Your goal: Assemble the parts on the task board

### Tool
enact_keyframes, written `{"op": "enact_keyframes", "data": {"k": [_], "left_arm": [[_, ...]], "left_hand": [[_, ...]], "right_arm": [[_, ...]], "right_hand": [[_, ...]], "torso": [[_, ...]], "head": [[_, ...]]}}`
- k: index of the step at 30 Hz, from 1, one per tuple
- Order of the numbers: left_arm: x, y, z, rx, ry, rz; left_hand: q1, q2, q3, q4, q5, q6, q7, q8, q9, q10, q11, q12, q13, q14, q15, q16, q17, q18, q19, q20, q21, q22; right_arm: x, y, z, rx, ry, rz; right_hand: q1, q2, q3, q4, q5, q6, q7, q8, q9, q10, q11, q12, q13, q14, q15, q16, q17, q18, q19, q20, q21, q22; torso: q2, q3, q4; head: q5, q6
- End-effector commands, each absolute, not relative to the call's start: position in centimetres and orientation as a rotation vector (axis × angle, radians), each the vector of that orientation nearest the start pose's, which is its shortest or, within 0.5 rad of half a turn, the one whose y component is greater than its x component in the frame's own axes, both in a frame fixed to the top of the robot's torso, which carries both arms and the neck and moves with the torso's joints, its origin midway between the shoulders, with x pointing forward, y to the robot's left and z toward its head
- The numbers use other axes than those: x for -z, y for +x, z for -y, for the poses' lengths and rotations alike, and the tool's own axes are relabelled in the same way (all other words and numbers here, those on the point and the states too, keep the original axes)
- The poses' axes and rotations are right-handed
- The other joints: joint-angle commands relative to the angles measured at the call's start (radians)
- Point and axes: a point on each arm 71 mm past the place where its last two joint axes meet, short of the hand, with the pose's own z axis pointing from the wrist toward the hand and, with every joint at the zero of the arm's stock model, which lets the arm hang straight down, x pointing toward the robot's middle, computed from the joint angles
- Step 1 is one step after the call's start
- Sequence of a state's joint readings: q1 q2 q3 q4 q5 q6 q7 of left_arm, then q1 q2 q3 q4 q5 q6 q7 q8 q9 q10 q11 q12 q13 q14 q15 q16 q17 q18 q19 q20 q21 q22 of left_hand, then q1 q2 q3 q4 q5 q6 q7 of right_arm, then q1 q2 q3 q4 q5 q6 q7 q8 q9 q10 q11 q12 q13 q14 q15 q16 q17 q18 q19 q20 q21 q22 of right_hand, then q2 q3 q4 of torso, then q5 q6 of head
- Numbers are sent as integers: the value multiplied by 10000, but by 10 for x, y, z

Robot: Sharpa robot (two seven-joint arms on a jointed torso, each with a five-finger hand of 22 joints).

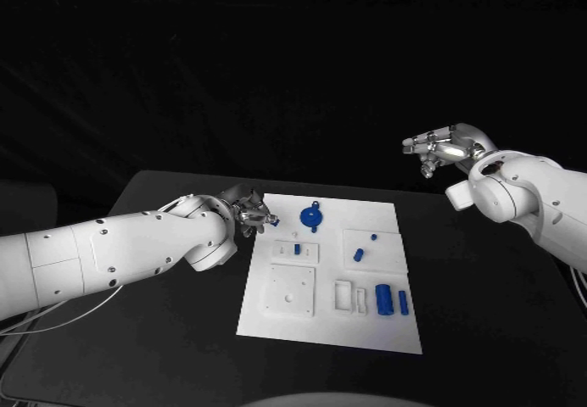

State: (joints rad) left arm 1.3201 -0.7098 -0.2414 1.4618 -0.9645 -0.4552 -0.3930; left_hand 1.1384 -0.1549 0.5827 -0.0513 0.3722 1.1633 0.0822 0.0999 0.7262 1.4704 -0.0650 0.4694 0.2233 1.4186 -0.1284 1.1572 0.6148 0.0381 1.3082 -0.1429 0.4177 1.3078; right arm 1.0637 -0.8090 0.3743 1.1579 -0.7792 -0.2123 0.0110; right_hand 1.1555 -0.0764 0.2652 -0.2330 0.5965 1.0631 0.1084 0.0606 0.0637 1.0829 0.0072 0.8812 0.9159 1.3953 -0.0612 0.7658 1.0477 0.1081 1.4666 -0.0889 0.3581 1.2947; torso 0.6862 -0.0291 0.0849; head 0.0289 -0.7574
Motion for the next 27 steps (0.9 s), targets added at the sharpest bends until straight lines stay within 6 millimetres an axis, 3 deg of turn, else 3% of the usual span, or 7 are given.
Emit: {"op": "enact_keyframes", "data": {"k": [1,6,27], "left_arm": [[214,496,-178,5620,-4132,-18360],[220,495,-175,5583,-4186,-18442],[245,492,-167,5314,-4822,-19448]], "left_hand": [[163,-78,556,-563,-127,1141,-857,-37,-19,424,-86,95,-28,54,5,82,25,74,39,10,50,166],[226,-117,485,-518,-313,1198,-871,-53,-25,428,-84,197,-23,72,5,166,103,64,47,16,50,165],[244,-110,333,-492,-483,1383,-915,-121,-118,440,-68,571,-17,100,19,496,391,27,27,39,85,172]], "right_arm": [[148,559,325,-9348,7727,-14859],[149,559,325,-9338,7745,-14892],[151,560,318,-9457,7700,-15040]], "right_hand": [[-57,64,71,39,45,96,-15,9,-11,1,-65,38,-22,6,-32,10,-21,143,389,64,37,16],[-67,53,122,55,92,102,-16,12,-10,-6,-66,46,-34,1,-35,13,-29,142,388,62,36,20],[-101,10,386,154,235,125,-18,11,-10,-35,-70,63,-77,-19,-38,16,-57,142,381,59,-2,30]], "torso": [[11,-5,-3],[11,-5,-13],[33,-5,-14]], "head": [[2,-10],[-1,-18],[-89,-165]]}}
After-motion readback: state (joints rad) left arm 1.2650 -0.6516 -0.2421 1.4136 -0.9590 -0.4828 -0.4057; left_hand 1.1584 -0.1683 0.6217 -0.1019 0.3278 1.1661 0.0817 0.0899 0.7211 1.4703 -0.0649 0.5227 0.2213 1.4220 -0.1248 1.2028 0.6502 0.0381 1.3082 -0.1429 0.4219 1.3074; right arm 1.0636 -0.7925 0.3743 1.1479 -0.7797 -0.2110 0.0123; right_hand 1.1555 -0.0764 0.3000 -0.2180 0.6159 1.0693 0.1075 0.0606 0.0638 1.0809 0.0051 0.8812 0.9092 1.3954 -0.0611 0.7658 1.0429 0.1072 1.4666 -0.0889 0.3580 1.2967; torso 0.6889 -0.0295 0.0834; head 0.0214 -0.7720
